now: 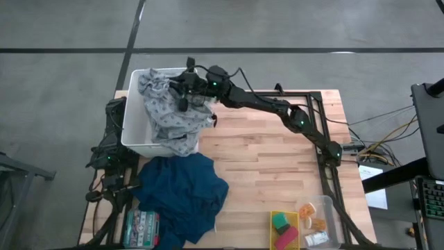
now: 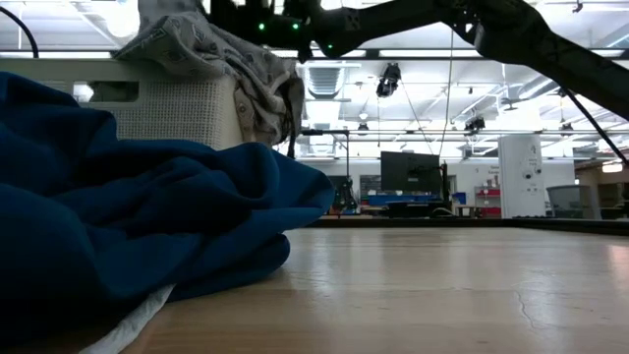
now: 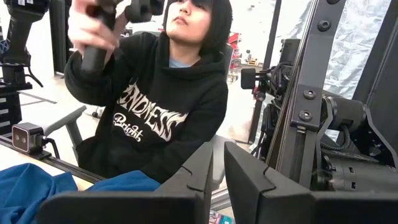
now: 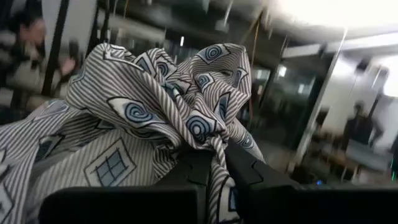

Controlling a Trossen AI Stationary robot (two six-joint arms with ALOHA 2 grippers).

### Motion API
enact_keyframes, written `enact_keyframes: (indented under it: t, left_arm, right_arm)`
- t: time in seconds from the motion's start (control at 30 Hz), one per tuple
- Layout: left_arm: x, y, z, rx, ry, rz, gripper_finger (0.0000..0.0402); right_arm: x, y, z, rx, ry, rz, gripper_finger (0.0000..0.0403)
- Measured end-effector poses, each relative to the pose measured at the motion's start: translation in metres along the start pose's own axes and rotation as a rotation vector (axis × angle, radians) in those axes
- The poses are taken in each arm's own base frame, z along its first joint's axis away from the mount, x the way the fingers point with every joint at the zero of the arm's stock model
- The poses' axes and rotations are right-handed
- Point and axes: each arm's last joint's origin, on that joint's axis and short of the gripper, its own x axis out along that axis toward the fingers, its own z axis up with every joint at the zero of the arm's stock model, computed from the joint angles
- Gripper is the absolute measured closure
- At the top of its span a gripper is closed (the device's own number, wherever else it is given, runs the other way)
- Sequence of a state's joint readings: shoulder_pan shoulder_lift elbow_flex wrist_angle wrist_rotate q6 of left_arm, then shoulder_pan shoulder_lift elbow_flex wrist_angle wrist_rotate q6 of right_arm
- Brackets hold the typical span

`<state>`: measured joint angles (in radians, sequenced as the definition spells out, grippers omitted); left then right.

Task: Pick & Place Medicine items
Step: Put the gray patient gown into the white laundry bin

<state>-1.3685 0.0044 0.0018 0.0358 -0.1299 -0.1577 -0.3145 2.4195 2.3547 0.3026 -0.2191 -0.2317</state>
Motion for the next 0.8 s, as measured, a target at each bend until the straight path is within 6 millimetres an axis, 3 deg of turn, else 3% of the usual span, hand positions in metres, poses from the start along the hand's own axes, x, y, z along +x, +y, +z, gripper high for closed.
enact_keyframes:
  t: [0.37,0.63,0.8]
  left_arm:
    - [0.000,0.000,0.000,0.000,0.000,0.001,0.0355]
    - [0.000,0.000,0.000,0.000,0.000,0.000,0.0355]
    - [0.000,0.000,0.000,0.000,-0.001,0.000,0.0355]
  right_arm:
    - [-0.006,0.008,-0.030,0.159,0.336,0.055,0.0390]
    - [-0.013,0.013,-0.044,0.304,0.513,0.059,0.0390]
    - [-0.015,0.014,-0.047,0.309,0.551,0.065,0.0390]
